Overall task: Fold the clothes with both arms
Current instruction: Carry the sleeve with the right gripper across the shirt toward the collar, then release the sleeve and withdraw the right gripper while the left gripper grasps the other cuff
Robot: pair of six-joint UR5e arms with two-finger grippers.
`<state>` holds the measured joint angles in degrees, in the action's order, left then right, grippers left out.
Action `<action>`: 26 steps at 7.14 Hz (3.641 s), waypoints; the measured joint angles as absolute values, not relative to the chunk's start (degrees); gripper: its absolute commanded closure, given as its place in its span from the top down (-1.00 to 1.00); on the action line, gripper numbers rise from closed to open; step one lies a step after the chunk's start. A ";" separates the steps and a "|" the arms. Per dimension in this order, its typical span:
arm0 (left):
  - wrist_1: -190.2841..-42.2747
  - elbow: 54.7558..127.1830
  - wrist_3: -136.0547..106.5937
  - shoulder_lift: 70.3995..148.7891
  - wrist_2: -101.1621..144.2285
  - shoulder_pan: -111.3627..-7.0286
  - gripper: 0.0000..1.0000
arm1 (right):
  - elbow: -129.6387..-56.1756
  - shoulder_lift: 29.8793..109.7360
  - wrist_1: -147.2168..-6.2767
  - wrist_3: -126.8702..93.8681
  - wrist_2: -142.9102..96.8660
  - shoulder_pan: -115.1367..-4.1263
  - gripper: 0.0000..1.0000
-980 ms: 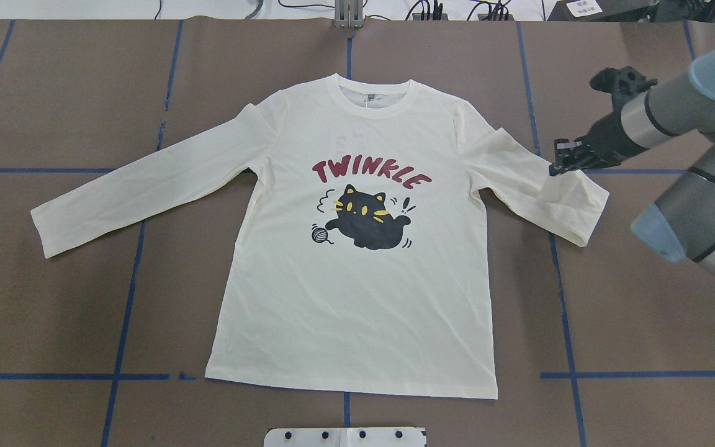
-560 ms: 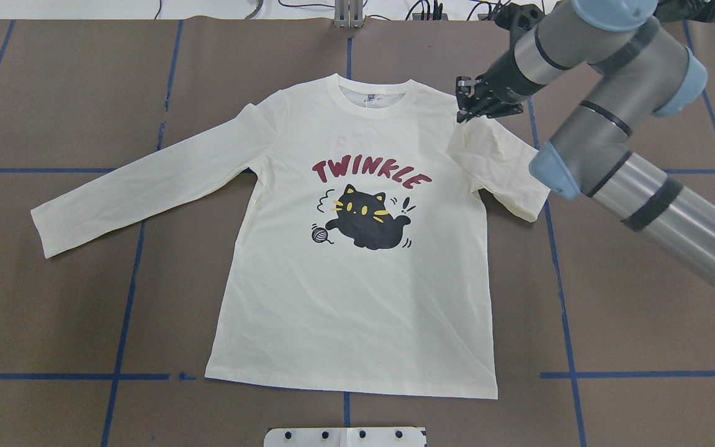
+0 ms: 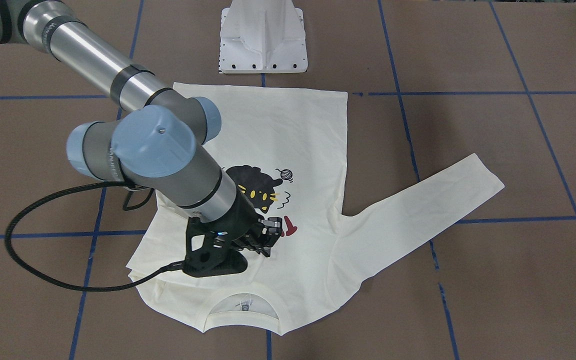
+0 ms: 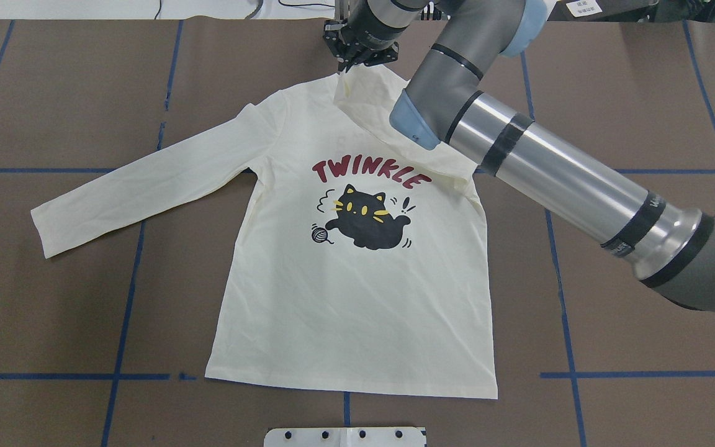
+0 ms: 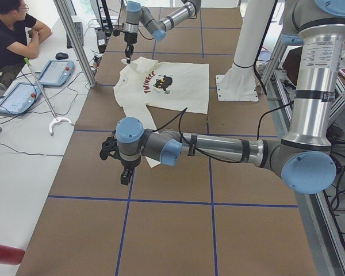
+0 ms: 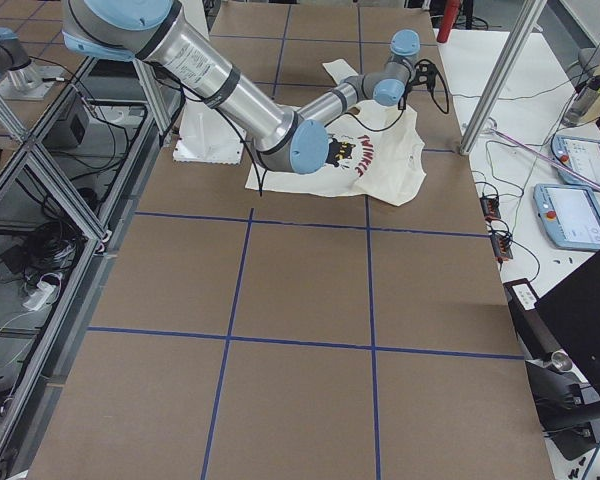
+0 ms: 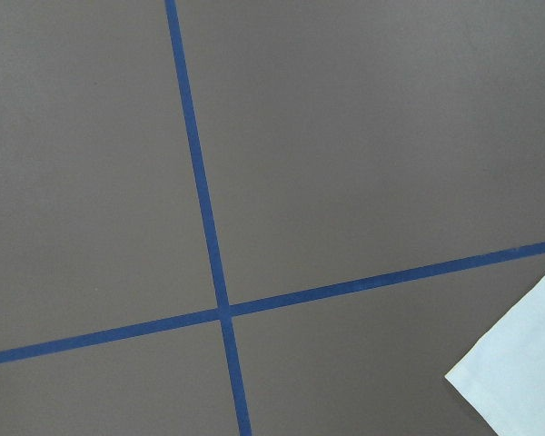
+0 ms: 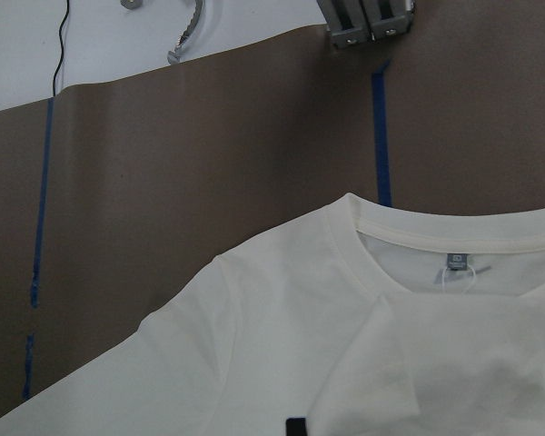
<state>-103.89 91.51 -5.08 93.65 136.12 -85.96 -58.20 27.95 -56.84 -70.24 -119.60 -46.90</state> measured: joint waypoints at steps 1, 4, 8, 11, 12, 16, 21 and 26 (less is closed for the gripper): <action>-103.89 91.55 -5.09 93.72 136.08 -85.96 1.00 | -56.59 26.23 -56.05 -70.26 -116.62 -44.66 -1.00; -103.89 91.58 -5.10 93.81 136.13 -85.96 1.00 | -54.50 24.85 -51.57 -70.37 -112.54 -41.27 -1.00; -103.90 91.34 -5.04 94.01 136.06 -85.96 1.00 | -50.31 20.80 -46.03 -70.32 -102.99 -35.71 1.00; -104.00 90.93 -5.77 94.12 135.97 -85.90 1.00 | -49.42 20.07 -47.67 -70.77 -99.41 -33.91 1.00; -104.51 91.23 -8.75 94.25 135.69 -85.24 1.00 | -50.71 20.11 -51.79 -71.00 -100.78 -34.23 1.00; -115.29 96.57 -41.42 92.06 127.83 -70.88 1.00 | -73.92 29.03 -88.00 -68.64 -116.42 -42.75 1.00; -128.01 98.10 -76.55 86.66 107.54 -46.73 0.99 | -105.34 59.51 -107.62 -40.81 -123.68 -55.77 1.00; -128.33 95.06 -74.87 86.07 105.74 -45.27 0.98 | -107.64 62.94 -107.71 -38.53 -124.36 -56.77 1.00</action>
